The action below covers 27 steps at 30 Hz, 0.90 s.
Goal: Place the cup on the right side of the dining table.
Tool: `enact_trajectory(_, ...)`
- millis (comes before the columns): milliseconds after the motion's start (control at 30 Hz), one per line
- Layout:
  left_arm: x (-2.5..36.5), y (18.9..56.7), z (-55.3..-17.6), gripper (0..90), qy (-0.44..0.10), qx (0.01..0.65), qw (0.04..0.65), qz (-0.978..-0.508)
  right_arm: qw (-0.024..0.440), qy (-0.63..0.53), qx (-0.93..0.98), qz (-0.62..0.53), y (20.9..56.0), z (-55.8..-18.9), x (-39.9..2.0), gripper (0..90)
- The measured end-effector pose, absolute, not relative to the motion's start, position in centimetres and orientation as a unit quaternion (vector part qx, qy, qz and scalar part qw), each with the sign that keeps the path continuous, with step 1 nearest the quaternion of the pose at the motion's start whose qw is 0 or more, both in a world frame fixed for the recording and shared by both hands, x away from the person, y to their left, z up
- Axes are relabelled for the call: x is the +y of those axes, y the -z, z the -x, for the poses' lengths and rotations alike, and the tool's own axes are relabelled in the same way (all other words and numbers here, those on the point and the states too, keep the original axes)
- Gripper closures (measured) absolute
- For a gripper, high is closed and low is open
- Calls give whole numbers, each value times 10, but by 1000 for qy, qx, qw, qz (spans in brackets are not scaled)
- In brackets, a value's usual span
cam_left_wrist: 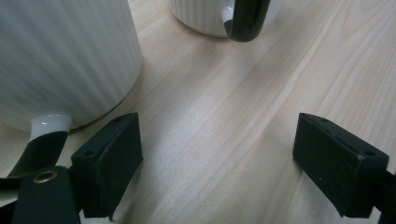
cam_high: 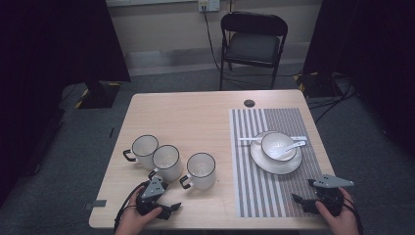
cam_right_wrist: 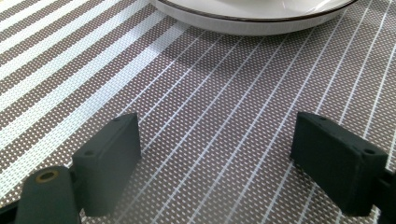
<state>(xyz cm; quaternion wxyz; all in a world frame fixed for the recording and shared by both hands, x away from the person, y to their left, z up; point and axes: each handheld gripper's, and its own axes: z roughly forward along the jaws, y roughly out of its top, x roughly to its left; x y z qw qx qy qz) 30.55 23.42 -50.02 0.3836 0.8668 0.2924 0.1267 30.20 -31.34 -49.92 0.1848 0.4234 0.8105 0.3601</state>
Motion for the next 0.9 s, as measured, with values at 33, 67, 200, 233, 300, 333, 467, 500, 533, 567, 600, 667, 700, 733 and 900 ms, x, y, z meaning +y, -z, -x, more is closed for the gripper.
enact_trajectory(33, 234, 500, -305, 149, -127, 293, 383, -867, 185, -360, 811, -423, 499, -302, -313, 149)
enact_trajectory(67, 234, 500, -305, 149, -127, 294, 384, -866, 185, -360, 810, -424, 499, -302, -313, 149)
enact_trajectory(200, 234, 500, -305, 149, -128, 296, 382, -866, 185, -359, 810, -424, 499, -302, -313, 149)
enact_trajectory(233, 234, 500, -305, 149, -129, 296, 381, -866, 186, -358, 811, -424, 499, -302, -313, 149)
enact_trajectory(300, 233, 500, -304, 149, -129, 298, 382, -865, 187, -358, 810, -425, 499, -301, -313, 149)
enact_trajectory(333, 233, 500, -304, 149, -128, 298, 382, -865, 187, -357, 810, -426, 499, -301, -313, 149)
enact_trajectory(467, 234, 500, -302, 151, -128, 303, 386, -862, 189, -357, 808, -428, 499, -301, -312, 149)
enact_trajectory(500, 234, 500, -302, 153, -127, 303, 385, -863, 189, -356, 808, -429, 499, -301, -313, 149)
enact_trajectory(533, 235, 500, -302, 155, -124, 299, 385, -864, 188, -356, 808, -430, 499, -301, -313, 149)
enact_trajectory(567, 235, 500, -301, 160, -125, 301, 386, -863, 187, -357, 808, -430, 499, -301, -313, 149)
enact_trajectory(600, 236, 500, -300, 163, -127, 300, 387, -863, 187, -357, 808, -430, 499, -301, -313, 149)
enact_trajectory(667, 236, 499, -299, 166, -128, 300, 384, -864, 187, -357, 808, -429, 499, -301, -313, 149)
enact_trajectory(700, 235, 498, -298, 166, -127, 298, 385, -864, 188, -356, 808, -429, 499, -301, -313, 151)
enact_trajectory(733, 235, 497, -298, 166, -128, 297, 386, -864, 189, -358, 808, -428, 499, -300, -312, 154)
enact_trajectory(900, 232, 492, -296, 166, -126, 295, 397, -860, 182, -352, 814, -424, 497, -298, -310, 153)
